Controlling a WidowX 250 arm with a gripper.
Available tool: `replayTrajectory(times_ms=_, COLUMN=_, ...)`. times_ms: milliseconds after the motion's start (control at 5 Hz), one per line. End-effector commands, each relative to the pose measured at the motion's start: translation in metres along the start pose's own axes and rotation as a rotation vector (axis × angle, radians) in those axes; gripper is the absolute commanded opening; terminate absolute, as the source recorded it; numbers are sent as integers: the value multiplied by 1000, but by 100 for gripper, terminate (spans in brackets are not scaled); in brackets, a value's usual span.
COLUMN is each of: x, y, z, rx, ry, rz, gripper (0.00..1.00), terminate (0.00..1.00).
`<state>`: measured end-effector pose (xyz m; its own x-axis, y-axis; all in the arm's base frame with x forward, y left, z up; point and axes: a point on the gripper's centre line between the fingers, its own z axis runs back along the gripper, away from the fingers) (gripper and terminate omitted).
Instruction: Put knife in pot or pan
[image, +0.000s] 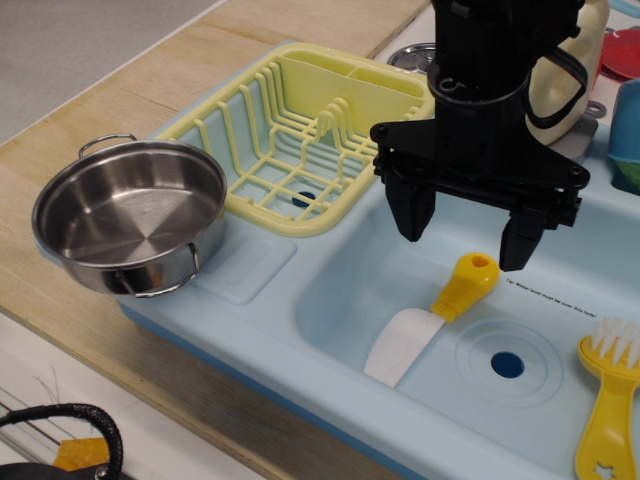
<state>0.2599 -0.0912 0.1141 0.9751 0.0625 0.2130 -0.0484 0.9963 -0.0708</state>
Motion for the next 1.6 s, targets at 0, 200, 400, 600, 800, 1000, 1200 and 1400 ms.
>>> replayTrajectory(times_ms=0, x=0, y=0, z=0, rx=0, ry=0, rz=0, gripper=100, terminate=0)
replayTrajectory(times_ms=200, x=4, y=-6, z=-11, rx=-5, ry=6, rz=1, gripper=100, terminate=0)
replayTrajectory(times_ms=400, x=4, y=-7, z=-23, rx=-15, ry=36, rz=-2, gripper=100, terminate=0)
replayTrajectory(times_ms=600, x=1, y=-6, z=-33, rx=-33, ry=59, rz=0, gripper=100, terminate=0)
replayTrajectory(times_ms=800, x=-2, y=-5, z=-46, rx=-64, ry=84, rz=0, gripper=100, terminate=0)
replayTrajectory(times_ms=1000, x=-1, y=-4, z=-54, rx=-79, ry=100, rz=7, gripper=100, terminate=0)
replayTrajectory(times_ms=1200, x=-2, y=-1, z=-60, rx=-93, ry=96, rz=14, gripper=0, terminate=0)
replayTrajectory(times_ms=1400, x=5, y=-4, z=-54, rx=-81, ry=101, rz=-10, gripper=0, terminate=0)
